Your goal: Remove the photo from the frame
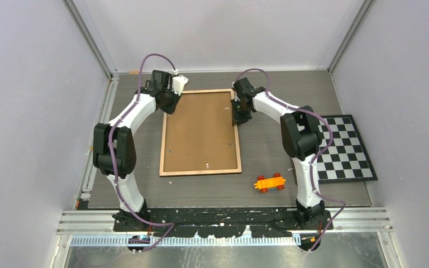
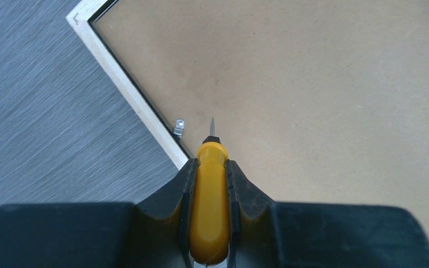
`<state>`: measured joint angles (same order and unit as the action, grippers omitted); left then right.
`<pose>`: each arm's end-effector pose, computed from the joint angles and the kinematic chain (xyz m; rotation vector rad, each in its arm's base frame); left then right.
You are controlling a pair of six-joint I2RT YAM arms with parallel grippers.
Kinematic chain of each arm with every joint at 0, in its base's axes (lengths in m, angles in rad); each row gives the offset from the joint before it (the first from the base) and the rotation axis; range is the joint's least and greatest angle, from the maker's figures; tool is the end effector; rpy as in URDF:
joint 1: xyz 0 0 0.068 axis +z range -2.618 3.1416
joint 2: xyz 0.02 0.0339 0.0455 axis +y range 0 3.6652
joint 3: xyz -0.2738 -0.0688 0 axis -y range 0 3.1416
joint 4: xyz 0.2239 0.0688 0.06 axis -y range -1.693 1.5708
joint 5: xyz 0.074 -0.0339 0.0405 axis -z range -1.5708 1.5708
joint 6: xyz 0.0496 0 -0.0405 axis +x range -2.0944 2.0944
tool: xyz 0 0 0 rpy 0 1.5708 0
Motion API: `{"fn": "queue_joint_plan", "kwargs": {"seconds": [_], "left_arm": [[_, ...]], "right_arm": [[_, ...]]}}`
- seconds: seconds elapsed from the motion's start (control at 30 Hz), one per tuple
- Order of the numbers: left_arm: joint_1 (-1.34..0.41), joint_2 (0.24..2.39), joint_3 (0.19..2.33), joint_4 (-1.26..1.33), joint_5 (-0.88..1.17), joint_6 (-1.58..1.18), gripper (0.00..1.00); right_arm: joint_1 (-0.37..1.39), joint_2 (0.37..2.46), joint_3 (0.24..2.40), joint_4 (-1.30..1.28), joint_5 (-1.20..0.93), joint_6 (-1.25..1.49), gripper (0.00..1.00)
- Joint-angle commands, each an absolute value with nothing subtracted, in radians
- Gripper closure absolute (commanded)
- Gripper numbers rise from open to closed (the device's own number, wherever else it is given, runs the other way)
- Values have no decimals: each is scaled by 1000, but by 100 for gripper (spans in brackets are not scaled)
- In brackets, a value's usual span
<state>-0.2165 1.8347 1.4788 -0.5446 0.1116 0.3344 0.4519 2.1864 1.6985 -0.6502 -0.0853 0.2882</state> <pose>0.3883 -0.0911 0.2594 0.7166 2.3591 -0.0869 0.4082 0.2028 0.1730 -0.2506 2.7387 0.3280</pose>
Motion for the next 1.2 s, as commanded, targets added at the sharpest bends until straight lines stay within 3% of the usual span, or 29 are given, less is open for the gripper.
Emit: {"fn": "queue_joint_plan", "kwargs": {"seconds": [0.0,0.8,1.17], "left_arm": [[-211,1839,1525,-526,31,376,100],[-161,1870,1483,-516,8,431,100],[-164,1827,1442,-618,129,365,100]], "right_arm": [[472,2229,1643,-765,-97,239,100],[462,2243,1651,-773,-101,250,100],[460,2243,1642,-766,-104,256,99]]}}
